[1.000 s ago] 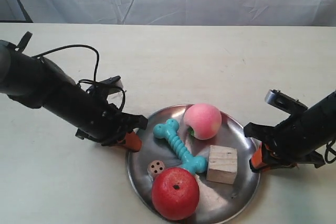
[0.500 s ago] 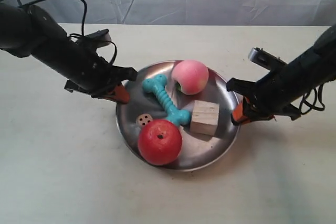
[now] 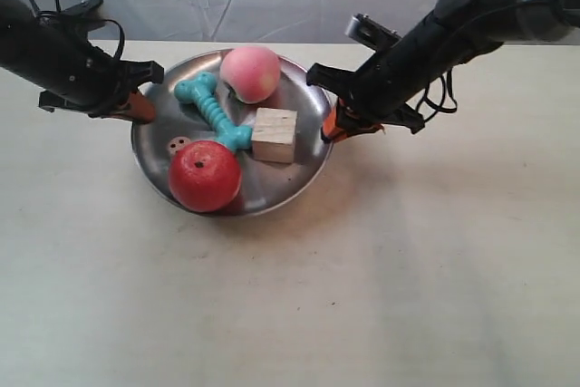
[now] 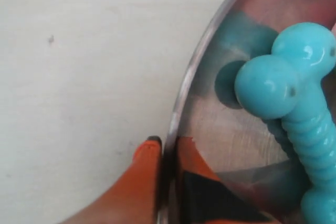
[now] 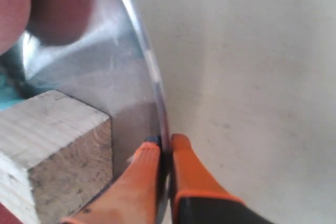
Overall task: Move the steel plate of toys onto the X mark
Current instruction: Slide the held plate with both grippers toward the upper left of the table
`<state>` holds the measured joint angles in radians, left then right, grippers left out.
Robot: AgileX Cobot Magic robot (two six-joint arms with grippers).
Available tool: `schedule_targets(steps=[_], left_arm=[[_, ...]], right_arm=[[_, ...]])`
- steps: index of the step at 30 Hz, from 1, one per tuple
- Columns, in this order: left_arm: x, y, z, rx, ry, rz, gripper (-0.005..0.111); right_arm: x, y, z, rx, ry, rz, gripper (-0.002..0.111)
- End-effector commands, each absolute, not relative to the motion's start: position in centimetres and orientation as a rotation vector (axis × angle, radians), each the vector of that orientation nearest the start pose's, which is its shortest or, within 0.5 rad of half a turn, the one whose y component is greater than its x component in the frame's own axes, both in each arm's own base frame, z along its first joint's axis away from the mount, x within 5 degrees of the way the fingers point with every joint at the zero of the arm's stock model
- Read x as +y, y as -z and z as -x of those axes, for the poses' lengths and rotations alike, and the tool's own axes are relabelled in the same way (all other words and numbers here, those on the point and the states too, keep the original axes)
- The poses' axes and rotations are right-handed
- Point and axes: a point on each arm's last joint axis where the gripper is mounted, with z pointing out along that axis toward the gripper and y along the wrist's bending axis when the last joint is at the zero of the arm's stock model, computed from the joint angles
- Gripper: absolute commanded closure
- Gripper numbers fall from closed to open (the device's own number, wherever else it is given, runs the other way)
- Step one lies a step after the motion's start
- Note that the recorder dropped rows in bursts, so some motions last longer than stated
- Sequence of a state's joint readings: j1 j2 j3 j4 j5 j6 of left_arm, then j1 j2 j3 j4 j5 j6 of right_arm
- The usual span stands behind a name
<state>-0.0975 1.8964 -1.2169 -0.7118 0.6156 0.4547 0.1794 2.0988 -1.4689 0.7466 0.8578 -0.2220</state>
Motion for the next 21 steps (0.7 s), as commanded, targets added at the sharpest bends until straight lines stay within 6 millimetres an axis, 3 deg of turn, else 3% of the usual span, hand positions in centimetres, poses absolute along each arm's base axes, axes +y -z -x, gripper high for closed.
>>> schedule_targets(steps=[1,10,19,21], left_arm=[[-5.3,-17.3,-39.4,2.613,0.505,0.051,0.107],[-4.4,-13.4,-39.5,2.733,0.409,-0.028,0.107],[-3.8,-13.2,-39.4,2.745,0.295,-0.127,0.107],[-3.8,-13.2,-39.4,2.745,0.283,-0.14,0.107]], right_arm=[[14.2,-16.2,-42.7,2.864,-0.925,-0.032,0.107],[17.5,-12.5,-43.0,2.947,-0.915,0.019,0.107],[18.7,-11.2,-42.9,2.928,-0.832,0.072,0.107],[18.8,-11.2,-42.9,2.922,-0.829,0.071,0.102]])
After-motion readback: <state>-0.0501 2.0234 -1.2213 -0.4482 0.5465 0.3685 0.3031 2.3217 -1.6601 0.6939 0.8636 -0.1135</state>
